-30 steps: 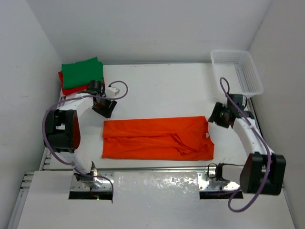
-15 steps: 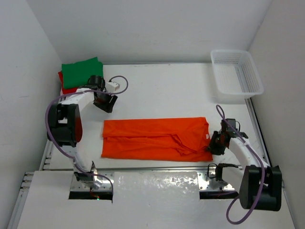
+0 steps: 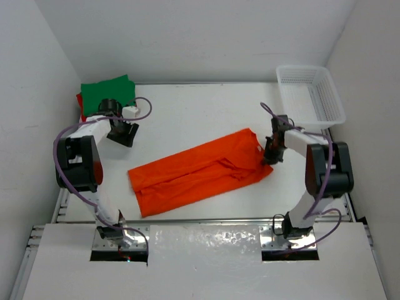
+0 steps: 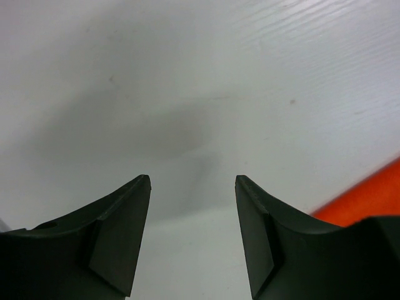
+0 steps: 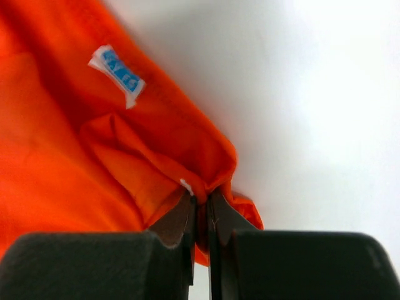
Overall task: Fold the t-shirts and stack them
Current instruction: Rotate the tshirt 60 degrees
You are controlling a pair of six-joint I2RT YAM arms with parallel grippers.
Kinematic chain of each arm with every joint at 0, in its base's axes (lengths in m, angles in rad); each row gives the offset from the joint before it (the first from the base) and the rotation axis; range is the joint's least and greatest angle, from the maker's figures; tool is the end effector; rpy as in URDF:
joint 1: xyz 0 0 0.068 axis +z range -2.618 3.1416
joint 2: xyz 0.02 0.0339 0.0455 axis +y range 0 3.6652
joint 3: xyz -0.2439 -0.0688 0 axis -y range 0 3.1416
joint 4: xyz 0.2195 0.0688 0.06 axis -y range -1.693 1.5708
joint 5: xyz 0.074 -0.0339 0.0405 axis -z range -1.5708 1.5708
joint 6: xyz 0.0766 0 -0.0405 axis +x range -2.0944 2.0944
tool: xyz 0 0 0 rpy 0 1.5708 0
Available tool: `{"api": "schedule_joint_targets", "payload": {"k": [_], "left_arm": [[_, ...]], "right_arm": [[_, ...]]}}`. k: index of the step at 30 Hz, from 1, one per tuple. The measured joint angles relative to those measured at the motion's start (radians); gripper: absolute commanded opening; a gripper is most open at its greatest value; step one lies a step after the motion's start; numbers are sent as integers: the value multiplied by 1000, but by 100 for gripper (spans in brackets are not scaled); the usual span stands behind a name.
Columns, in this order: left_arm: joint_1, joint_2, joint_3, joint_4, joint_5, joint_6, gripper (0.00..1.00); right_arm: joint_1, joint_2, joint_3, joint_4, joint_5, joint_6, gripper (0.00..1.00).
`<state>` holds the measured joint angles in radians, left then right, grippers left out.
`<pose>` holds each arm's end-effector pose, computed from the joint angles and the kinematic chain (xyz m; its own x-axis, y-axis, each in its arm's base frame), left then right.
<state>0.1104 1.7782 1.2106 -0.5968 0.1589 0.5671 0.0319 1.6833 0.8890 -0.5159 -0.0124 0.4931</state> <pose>0.3459 0.0262 0.1473 -0.7951 0.4455 -0.4115 0.4511 0.8879 0.0898 0.2826 0.0100 0.0958 -0.8673 0.4459 -0.2213 0.4262 0.8949 0.1325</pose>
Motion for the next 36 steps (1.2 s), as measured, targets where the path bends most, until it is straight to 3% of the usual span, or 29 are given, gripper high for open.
{"api": "schedule_joint_targets", "payload": {"k": [5,11,13,16,18,23,28,32,36], "left_arm": [[20,0,13,-17,-21,1,55],[20,2,17,-41,-16,0,55],[20,10,31,-51,-12,-1,55],[19,30,59,-55,9,-4,55],[15,39,67,-58,22,-5,56],[-11,70,73,-72,42,-14,56],[-74,95,73,-85,48,-24,56],[-105,95,79,-85,56,-27,56],[-104,82,85,-84,58,-32,56]], "right_arm": [[26,282,351,-14,6,-31,7],[48,653,938,-88,9,-95,10],[51,778,1144,-99,9,-114,15],[57,918,1357,-45,-6,-128,30],[57,947,1386,21,-19,-125,46],[57,1023,1464,198,-29,-94,65],[56,1029,1471,281,1,-89,99],[58,972,1455,272,20,-107,99],[68,785,1382,208,47,-121,99]]}}
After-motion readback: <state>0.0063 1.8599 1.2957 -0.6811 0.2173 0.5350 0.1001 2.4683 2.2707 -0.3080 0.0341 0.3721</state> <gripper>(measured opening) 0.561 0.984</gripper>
